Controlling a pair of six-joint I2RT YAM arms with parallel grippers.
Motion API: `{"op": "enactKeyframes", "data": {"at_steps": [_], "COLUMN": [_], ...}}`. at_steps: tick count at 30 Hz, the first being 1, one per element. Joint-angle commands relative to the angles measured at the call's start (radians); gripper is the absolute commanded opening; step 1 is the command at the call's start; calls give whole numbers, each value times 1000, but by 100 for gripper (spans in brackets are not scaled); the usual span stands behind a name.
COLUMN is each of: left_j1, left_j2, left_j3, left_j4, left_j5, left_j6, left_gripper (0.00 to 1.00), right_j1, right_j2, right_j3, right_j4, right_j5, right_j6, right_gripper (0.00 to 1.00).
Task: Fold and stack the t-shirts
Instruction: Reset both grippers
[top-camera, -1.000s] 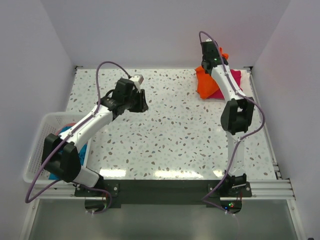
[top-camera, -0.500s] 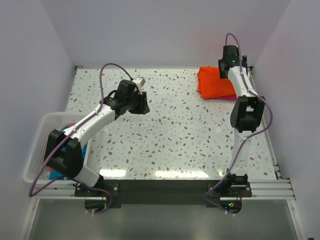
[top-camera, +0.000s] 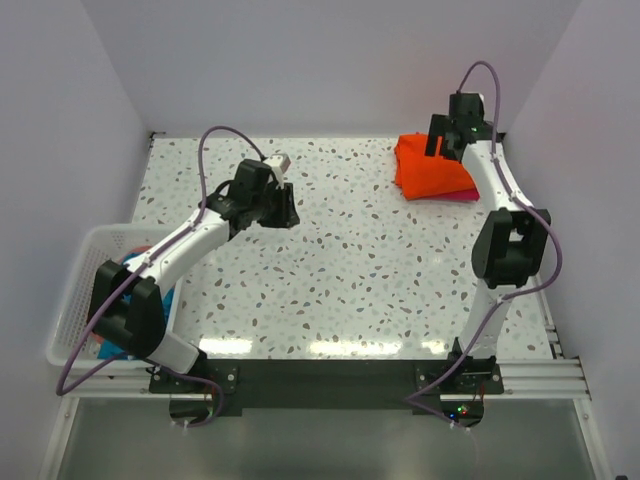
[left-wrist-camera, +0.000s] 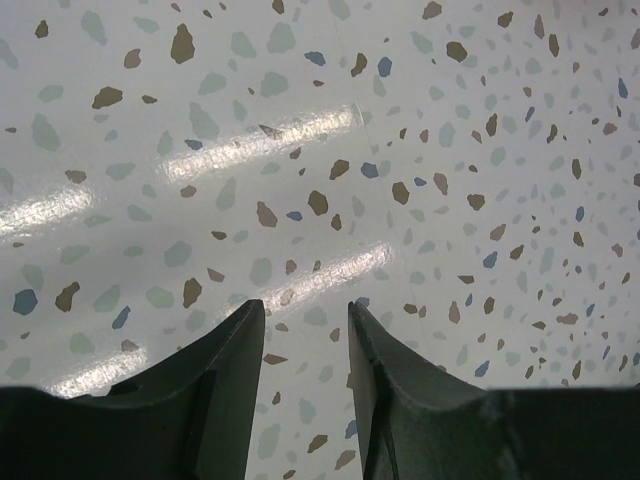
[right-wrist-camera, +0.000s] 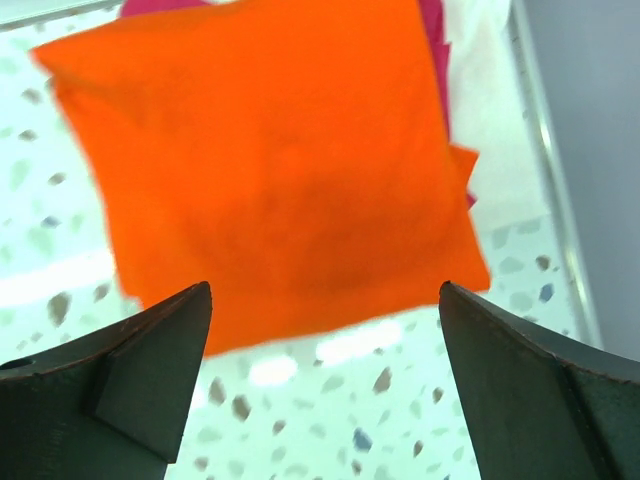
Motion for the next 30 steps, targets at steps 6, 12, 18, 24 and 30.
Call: {"op": "enactKeyframes", "data": {"at_steps": [6, 12, 18, 24, 30], "left_j1": [10, 9, 7, 7, 7], "left_j2": [-100, -192, -302, -382, -408], "left_j3": [-9, -92, -236, -316, -350], "left_j4": [20, 12, 49, 55, 61], "left_j5": [-29, -55, -52, -69, -72], "left_j6": [17, -6, -43, -48, -48], "left_gripper": [44, 44, 45, 45, 45], "right_j1": [207, 380, 485, 486, 486], "right_j2": [-408, -690, -911, -1030, -1074], "right_j3": [-434, -692, -919, -1027, -1059], "right_j4": [177, 269, 275, 229, 202], "right_j5": [-106, -165, -247, -289, -265], "right_j6": [177, 277, 347, 364, 374], "right_gripper": [99, 99, 99, 99, 99]}}
